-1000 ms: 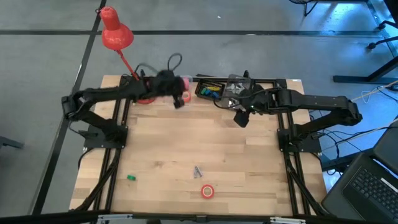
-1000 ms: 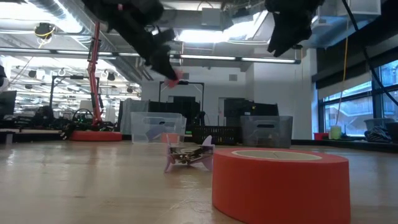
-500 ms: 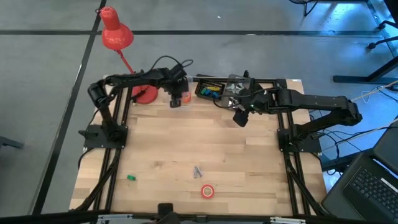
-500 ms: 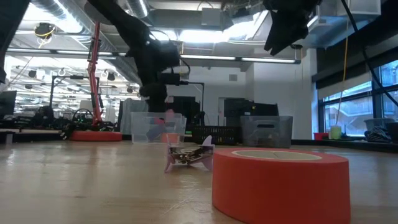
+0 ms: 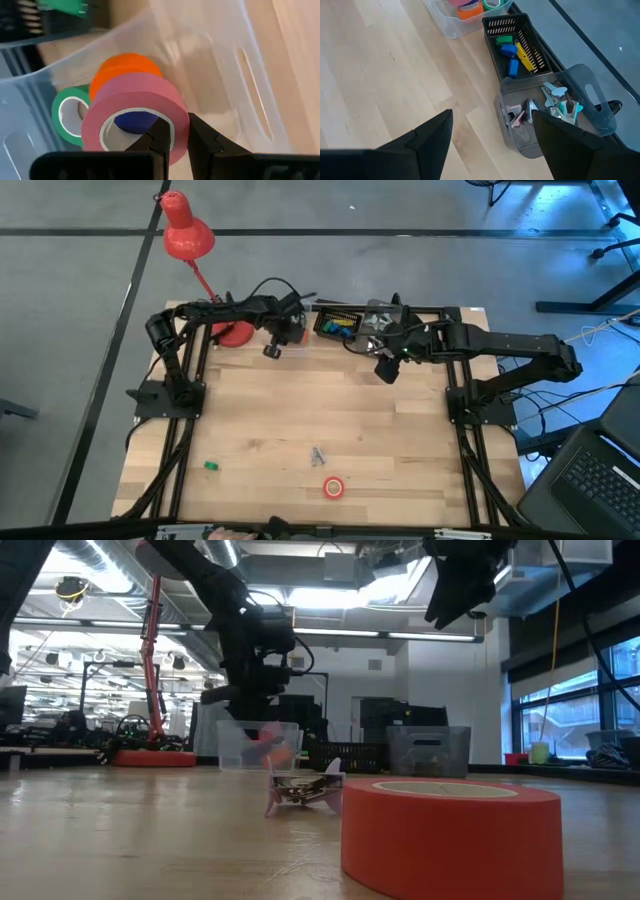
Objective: Pick and place Stapler, Stapler remover, tape
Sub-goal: Put the pink tape into the transparent bin, then put the green stapler into the left black bin
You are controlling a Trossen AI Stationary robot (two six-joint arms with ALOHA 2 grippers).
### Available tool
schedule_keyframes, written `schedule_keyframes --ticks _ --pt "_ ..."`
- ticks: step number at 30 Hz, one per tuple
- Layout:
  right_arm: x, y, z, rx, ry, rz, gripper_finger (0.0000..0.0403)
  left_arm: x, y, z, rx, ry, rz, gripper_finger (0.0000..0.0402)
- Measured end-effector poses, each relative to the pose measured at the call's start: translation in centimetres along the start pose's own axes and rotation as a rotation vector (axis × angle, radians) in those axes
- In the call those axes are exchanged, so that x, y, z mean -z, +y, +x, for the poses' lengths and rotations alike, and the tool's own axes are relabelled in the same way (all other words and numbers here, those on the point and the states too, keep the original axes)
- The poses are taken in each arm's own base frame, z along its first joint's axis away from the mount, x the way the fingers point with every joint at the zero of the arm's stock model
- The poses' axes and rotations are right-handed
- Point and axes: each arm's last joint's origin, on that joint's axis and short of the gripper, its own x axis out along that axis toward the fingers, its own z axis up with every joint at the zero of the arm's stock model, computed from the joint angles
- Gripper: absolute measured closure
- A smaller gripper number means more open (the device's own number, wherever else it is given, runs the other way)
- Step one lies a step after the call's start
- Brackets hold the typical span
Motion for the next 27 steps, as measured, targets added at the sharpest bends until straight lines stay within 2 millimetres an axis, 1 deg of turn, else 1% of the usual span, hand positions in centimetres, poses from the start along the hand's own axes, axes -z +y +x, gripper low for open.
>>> schedule_keyframes --ticks 7,10,13,15,19,21,24,25,27 --pt "0.0 0.0 0.0 0.000 -0.001 0.000 0.0124 -1.5 -1.7 0.0 -0.009 0.094 0.264 0.0369" --pt "-0.1 0.0 0.0 -0.002 -0.007 0.003 0.0124 -1.8 -2.0 0.0 -0.021 0.115 0.297 0.0369" --pt "-0.1 0.0 0.0 -0.002 -0.007 0.003 0.0123 -2.5 -2.2 0.0 -0.076 0.135 0.261 0.0366" --pt "-0.1 0.0 0.0 -0.002 -0.007 0.003 0.0123 -2.8 -2.3 0.1 -0.116 0.158 0.261 0.0340" --pt "-0.1 0.0 0.0 -0.002 -0.007 0.003 0.0123 -3.5 -2.8 0.1 -0.156 0.183 0.294 0.0263" --pt "-0.1 0.0 0.0 -0.002 -0.007 0.003 0.0123 -3.9 -3.1 0.0 -0.185 0.213 0.296 0.0233" --pt "-0.1 0.0 0.0 -0.003 -0.006 0.003 0.0123 -4.6 -3.7 -0.2 -0.263 0.282 0.263 0.0199" --pt "-0.1 0.0 0.0 -0.002 -0.006 0.003 0.0123 -4.7 -3.9 -0.5 -0.287 0.292 0.242 0.0191" --pt "-0.1 0.0 0.0 -0.003 -0.006 0.001 0.0123 -4.9 -4.1 -1.7 -0.324 0.262 0.182 0.0180"
